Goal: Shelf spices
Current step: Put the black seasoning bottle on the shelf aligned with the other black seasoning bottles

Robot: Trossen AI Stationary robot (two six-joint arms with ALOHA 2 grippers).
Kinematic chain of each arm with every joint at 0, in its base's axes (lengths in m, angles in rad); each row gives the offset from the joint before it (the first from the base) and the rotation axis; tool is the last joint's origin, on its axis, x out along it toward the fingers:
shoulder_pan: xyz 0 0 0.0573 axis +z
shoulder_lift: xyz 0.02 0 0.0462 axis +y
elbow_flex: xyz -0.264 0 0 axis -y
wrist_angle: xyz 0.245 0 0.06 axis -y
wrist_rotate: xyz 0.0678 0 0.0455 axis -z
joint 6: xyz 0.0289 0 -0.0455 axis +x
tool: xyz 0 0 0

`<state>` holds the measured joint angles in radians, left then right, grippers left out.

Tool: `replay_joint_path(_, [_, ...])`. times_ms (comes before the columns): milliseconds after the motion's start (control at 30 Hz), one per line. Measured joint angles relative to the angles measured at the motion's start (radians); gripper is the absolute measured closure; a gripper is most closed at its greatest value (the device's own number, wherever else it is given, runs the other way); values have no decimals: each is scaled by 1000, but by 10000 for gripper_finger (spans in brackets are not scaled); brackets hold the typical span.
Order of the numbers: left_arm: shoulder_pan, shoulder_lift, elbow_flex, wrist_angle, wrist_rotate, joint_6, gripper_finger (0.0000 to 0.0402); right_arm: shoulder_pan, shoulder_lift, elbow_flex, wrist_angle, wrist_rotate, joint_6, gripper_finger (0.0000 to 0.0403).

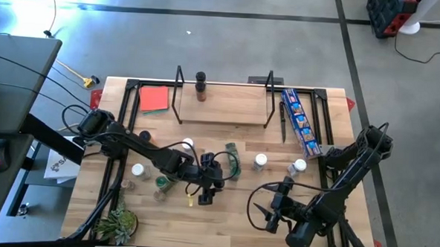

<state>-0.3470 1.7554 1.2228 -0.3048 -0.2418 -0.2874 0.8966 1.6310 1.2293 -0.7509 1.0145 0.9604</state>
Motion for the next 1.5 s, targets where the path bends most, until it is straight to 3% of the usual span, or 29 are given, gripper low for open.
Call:
replay_joint_path(467, [0,41,0,-12,-3,1,133,0,0,0,-1,0,3,116])
replay_joint_path(1000, [1,41,2,-12,-6,-32,205,0,0,0,-8,0,1,116])
replay_joint_path(1133, [3,24,61,-128,-28,-43,205,0,0,0,-8,0,3,116])
replay_joint_path(1267, [28,-23,193,-373,-144,-43,205,0,0,0,-8,0,2,116])
replay_joint_path(1367, [80,-67,271,-529,-240,-43,205,0,0,0,-9,0,3,116])
replay_joint_path(1500, [204,-147,292,-587,-265,-37,205,0,0,0,-8,0,2,116])
